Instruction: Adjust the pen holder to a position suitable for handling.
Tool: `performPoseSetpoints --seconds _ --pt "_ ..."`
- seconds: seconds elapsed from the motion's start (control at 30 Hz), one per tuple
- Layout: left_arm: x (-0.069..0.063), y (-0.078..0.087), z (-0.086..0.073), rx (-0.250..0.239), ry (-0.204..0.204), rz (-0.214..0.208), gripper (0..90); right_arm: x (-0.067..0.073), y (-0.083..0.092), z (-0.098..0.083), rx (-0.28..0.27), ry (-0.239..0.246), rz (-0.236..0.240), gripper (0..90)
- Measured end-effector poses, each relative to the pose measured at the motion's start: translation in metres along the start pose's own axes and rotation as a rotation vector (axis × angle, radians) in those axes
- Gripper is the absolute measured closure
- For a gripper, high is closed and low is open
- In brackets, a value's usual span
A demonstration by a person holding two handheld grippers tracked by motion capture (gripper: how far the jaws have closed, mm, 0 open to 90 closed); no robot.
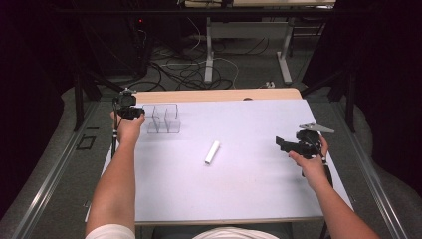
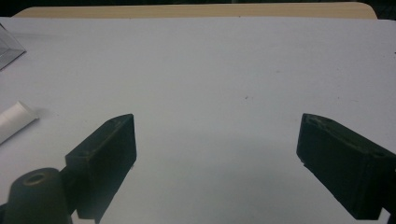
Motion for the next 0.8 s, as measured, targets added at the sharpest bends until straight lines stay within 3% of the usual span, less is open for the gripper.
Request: performPoseSetpoints --seconds 0.1,0.63,0.8 --pt "-0.005 0.001 -0.001 0.009 -0.008 0.000 88.1 0.000 0.000 0.000 0.001 -0.003 0.000 11.6" --pt "-0.045 0.004 -0.014 0.011 0.037 0.002 87.7 0.003 0.000 0.001 0.000 0.003 0.013 12.4" --pt "-0.057 0.004 -0.016 0.015 0.051 -0.015 87.5 0.003 0.000 0.001 -0.001 0.010 0.015 12.7"
Point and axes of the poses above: each handheld gripper's, and its own axes: y roughly backward along the jaws, z roughly out of its top, x roughly to its left, the point moved 2 cm from there along -y, roughly forward along the jaws, and after that the axes turned 5 degrees about -z, right-handed, at the moved point
